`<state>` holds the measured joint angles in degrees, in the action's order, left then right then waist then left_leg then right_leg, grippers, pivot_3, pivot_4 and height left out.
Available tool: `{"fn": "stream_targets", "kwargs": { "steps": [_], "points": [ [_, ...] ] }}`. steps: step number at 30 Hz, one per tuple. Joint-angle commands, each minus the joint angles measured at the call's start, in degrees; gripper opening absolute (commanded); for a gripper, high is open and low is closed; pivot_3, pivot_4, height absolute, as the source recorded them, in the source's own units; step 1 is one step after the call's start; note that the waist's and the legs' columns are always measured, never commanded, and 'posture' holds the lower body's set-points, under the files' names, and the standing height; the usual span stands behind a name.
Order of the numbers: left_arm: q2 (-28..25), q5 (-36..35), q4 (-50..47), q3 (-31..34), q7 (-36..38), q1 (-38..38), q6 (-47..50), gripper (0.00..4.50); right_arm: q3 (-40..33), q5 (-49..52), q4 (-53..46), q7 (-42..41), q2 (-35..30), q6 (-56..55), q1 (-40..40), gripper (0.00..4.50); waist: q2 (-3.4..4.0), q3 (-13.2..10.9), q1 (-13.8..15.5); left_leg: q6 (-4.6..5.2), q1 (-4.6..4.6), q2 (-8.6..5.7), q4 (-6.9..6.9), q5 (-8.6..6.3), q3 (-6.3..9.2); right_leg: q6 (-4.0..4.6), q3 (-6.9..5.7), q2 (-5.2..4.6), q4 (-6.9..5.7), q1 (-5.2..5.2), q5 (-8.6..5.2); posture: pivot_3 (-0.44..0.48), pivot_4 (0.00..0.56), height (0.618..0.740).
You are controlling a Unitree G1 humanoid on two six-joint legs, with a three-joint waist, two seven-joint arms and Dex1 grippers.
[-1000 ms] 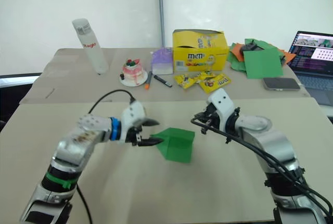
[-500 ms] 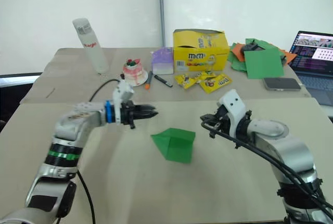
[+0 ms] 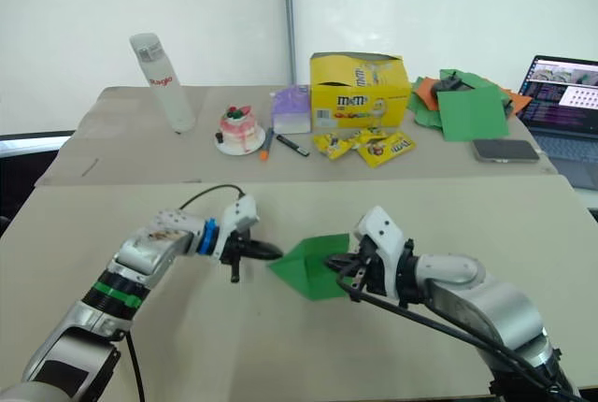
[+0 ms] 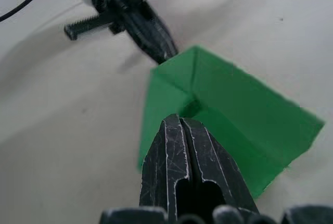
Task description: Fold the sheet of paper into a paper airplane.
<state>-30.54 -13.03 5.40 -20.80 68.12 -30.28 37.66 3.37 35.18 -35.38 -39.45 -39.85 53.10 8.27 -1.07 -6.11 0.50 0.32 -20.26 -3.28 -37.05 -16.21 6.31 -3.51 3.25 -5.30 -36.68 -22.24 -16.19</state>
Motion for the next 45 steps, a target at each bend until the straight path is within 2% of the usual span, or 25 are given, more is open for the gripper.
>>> {"fn": "stream_targets", "kwargs": {
  "steps": [1,6,10,15,19,22,25,32,41,44,45],
  "points": [
    [-1.1,3.3,-3.2,-2.8,-1.3,0.9,-2.0,0.03,-2.7,1.3,-1.6,-0.1,-0.9,-0.3,0.9,0.0,0.0,0.0,0.2,0.0,0.01,0.0,-0.01,0.0,0.0,0.0,-0.01,0.0,0.03,0.02,0.0,0.0,0.15,0.74],
    [-0.3,5.4,-3.7,-4.1,-3.6,1.7,-3.1,0.03,-5.9,3.9,-2.3,-1.1,-3.0,0.5,1.1,0.0,0.01,0.0,0.3,0.01,0.05,0.0,-0.01,0.0,-0.01,0.0,0.0,-0.01,0.15,0.05,0.0,0.0,0.15,0.74],
    [1.4,4.0,-3.9,-2.0,-5.2,1.2,-2.0,0.03,-7.2,7.4,-3.7,-2.3,-4.3,1.7,-0.5,0.0,0.01,0.0,0.6,0.02,0.05,0.0,-0.02,-0.01,0.0,0.0,-0.03,-0.02,0.41,0.16,0.0,0.0,0.15,0.74],
    [2.4,-0.4,-3.0,3.3,-4.5,-0.9,0.5,0.03,2.0,2.4,-3.6,0.2,-2.1,-0.1,-1.7,0.0,-0.01,0.0,0.1,0.03,0.03,0.03,-0.04,-0.01,0.0,0.0,-0.03,0.02,0.38,0.11,0.0,0.0,0.15,0.74],
    [1.4,-4.7,-5.2,6.3,-2.2,-1.1,2.9,0.03,7.5,-2.4,0.6,3.5,4.1,-3.8,-1.0,0.0,0.0,0.0,-0.2,0.02,0.02,0.06,-0.03,-0.01,0.0,0.0,-0.03,0.07,0.33,0.03,0.0,0.0,0.15,0.74],
    [0.1,-5.8,-6.7,6.2,-1.1,-0.5,3.3,0.03,10.7,-7.2,4.5,5.2,6.4,-6.3,-0.2,0.0,0.01,0.0,-0.5,0.01,0.03,0.05,-0.01,-0.01,0.0,0.0,-0.02,0.04,0.33,0.02,0.0,0.0,0.15,0.74],
    [-1.5,-4.4,-7.6,4.0,-1.2,-0.2,2.7,0.03,12.6,-9.9,6.0,5.2,5.9,-6.0,0.3,0.0,0.01,0.0,-0.3,-0.03,0.02,-0.01,-0.02,0.02,0.01,0.0,-0.02,0.01,0.36,0.02,0.0,0.0,0.15,0.74],
    [0.2,-4.2,-8.9,1.7,-4.1,0.0,3.7,0.03,11.9,-9.8,6.7,7.4,9.0,-3.0,-0.8,0.0,0.01,0.0,-0.3,-0.03,0.02,0.0,-0.01,0.01,0.02,0.0,-0.01,0.01,0.37,0.02,0.0,0.0,0.15,0.74],
    [0.2,-3.9,-9.6,-1.2,-4.4,0.9,4.1,0.03,9.2,-8.9,3.8,8.7,8.5,-0.6,-2.0,0.0,0.03,0.0,-0.4,-0.02,0.03,0.01,0.01,0.01,0.02,0.0,-0.01,0.03,0.36,0.02,0.0,0.0,0.15,0.74],
    [-1.0,-1.7,-10.1,-3.8,-4.3,1.6,2.8,0.03,2.9,-3.5,-2.3,8.4,7.1,5.0,-0.6,0.0,0.03,0.0,-0.3,-0.02,0.01,0.0,0.01,0.01,0.02,0.0,0.0,0.02,0.37,0.01,0.0,0.0,0.15,0.74],
    [-1.2,-1.3,-10.0,-4.2,-4.3,1.7,2.5,0.03,-1.2,0.3,-4.4,7.8,6.4,7.7,0.2,0.0,0.03,0.0,-0.3,-0.02,0.01,0.0,0.01,0.01,0.02,0.0,0.01,0.02,0.37,0.02,0.0,0.0,0.15,0.74]
  ]
}}
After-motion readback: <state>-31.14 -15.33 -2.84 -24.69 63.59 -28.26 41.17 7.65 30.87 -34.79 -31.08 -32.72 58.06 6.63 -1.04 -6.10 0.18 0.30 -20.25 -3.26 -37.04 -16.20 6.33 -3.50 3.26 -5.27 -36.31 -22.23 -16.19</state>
